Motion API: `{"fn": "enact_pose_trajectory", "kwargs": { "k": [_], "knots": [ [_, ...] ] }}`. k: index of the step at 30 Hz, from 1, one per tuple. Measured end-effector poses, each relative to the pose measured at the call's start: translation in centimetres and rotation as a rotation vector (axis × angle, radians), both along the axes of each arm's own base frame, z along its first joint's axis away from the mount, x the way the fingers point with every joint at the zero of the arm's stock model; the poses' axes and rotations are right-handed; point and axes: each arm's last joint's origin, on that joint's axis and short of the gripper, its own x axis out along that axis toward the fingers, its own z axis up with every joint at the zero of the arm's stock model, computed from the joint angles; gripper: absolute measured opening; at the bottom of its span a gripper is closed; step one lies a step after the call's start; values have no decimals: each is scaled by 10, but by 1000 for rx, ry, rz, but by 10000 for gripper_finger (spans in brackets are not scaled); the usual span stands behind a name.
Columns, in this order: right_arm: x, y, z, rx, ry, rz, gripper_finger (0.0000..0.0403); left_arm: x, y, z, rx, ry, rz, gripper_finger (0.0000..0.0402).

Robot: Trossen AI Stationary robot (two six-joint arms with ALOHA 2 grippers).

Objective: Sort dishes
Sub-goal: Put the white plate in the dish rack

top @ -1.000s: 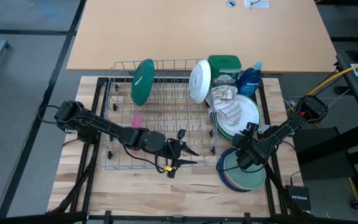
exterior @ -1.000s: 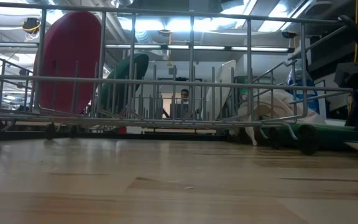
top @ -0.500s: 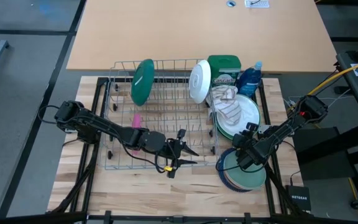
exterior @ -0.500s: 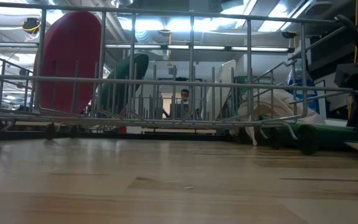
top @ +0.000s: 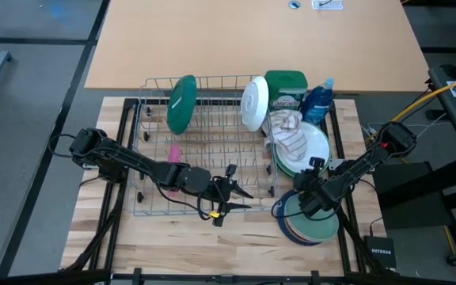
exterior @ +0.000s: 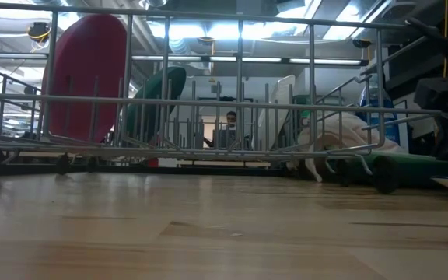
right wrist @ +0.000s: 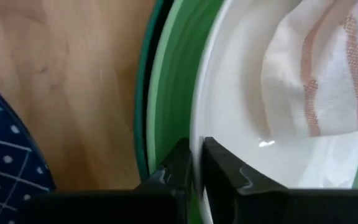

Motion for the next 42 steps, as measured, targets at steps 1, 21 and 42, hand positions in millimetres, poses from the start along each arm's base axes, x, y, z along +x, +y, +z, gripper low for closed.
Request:
{"fn": "enact_pose_trajectory", "kwargs": {
  "k": [1,21,42],
  "knots": [
    [2,1,1,11,-1,-2,32,0,0,0,0,0,0,117],
    [28,28,66,180,72,-51,16,0,0,0,-7,2,1,117],
    [40,43,156,359,117,-79,15,0,0,0,-26,4,4,117]
  ]
}}
